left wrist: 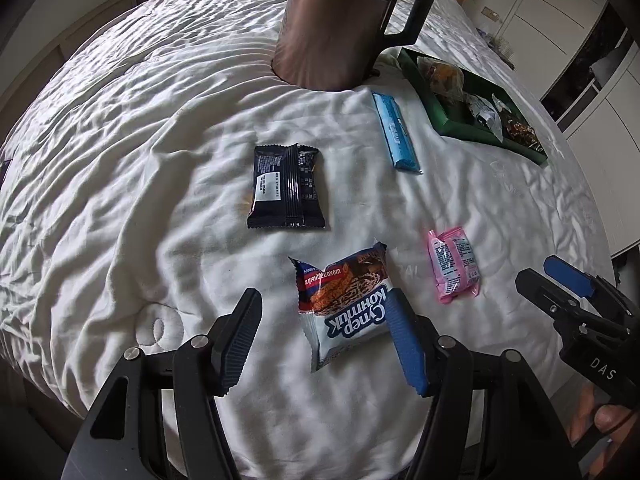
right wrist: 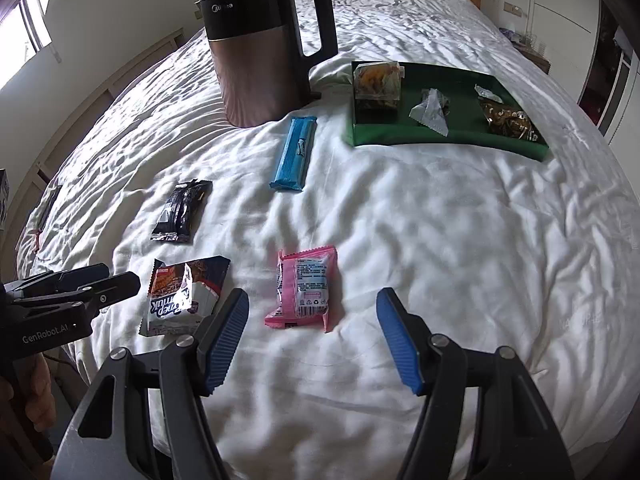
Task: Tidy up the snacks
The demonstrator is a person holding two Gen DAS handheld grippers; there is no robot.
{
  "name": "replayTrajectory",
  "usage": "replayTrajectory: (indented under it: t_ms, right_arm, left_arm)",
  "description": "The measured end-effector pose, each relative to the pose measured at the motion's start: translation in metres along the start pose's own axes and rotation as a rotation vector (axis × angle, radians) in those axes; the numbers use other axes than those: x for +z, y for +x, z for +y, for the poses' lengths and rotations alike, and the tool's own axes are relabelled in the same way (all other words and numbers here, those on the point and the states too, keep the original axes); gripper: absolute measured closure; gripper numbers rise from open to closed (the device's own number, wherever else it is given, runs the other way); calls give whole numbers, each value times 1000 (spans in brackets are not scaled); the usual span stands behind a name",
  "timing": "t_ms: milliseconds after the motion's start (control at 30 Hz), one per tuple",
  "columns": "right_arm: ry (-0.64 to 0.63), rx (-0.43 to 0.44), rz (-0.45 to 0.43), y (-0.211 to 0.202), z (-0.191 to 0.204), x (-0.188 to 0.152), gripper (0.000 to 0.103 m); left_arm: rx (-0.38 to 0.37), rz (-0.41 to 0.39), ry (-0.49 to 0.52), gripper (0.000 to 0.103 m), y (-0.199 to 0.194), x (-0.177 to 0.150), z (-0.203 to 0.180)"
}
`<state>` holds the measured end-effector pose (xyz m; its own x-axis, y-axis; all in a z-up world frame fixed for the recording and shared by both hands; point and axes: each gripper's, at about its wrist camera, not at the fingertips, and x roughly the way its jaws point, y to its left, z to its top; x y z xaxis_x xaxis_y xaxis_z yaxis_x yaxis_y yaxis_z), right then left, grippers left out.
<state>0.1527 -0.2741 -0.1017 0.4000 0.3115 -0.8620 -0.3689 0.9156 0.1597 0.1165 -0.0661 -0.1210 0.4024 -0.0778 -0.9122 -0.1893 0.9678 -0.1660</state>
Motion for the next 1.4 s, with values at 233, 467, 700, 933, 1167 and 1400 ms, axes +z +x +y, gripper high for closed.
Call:
replayTrajectory:
  t_ms: [233, 467, 700, 933, 1167, 1400]
  right_arm:
    - [-19, 18, 28, 15, 4, -2, 34]
    - [-18, 24, 39, 24, 0, 1, 34]
    - [-23, 30, 67, 38, 1, 4, 34]
    - [-27, 52, 109, 60, 9, 4, 34]
    - [-1, 47, 170, 83, 3, 8, 34]
    - [-11, 45, 200, 97, 0, 9, 34]
  left_arm:
    - [-5, 19, 17, 38, 13, 1, -15]
    - [22, 59, 26, 37, 37, 2, -24]
    - [54, 73, 38, 37, 55, 4, -25]
    - [51, 101, 23, 37, 70, 3, -19]
    - [73, 111, -11, 37, 85, 0, -19]
    - [85, 144, -36, 27, 105, -4, -10]
